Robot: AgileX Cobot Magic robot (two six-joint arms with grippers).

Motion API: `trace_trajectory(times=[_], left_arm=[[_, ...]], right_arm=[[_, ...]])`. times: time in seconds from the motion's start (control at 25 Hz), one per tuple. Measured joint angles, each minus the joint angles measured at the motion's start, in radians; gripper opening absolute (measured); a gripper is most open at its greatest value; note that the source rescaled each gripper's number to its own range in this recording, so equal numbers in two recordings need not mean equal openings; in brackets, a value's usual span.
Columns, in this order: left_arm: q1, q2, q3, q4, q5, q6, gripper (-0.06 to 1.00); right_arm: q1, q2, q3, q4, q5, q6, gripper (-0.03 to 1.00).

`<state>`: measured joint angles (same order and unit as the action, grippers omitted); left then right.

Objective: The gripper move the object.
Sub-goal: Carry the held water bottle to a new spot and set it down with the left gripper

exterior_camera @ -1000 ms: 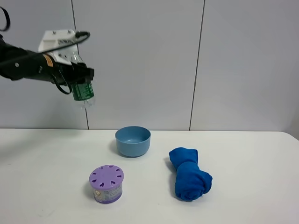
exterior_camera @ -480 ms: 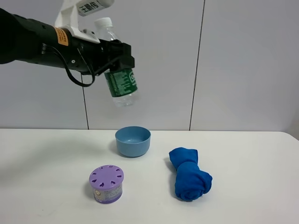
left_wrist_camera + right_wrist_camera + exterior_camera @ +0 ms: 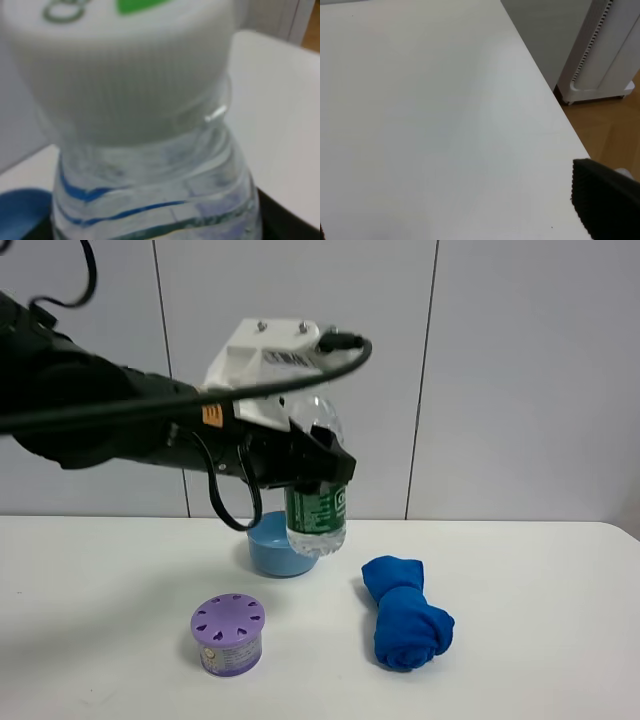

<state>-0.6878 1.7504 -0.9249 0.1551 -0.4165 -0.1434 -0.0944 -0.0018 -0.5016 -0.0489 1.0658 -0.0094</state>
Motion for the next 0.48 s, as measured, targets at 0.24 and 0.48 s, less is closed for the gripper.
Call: trace_trajectory(times=[0.24,0.48], left_arm=[[0.0,0.154,0.0,-0.004,-0.153,0.002,0.08],[0.012,0.25,0.0,-0.011,-0.25,0.0,0.08]], right_arm=[[0.0,0.0,0.0,0.0,0.0,0.0,1.0],[0.0,0.0,0.0,0.0,0.0,0.0,1.0]])
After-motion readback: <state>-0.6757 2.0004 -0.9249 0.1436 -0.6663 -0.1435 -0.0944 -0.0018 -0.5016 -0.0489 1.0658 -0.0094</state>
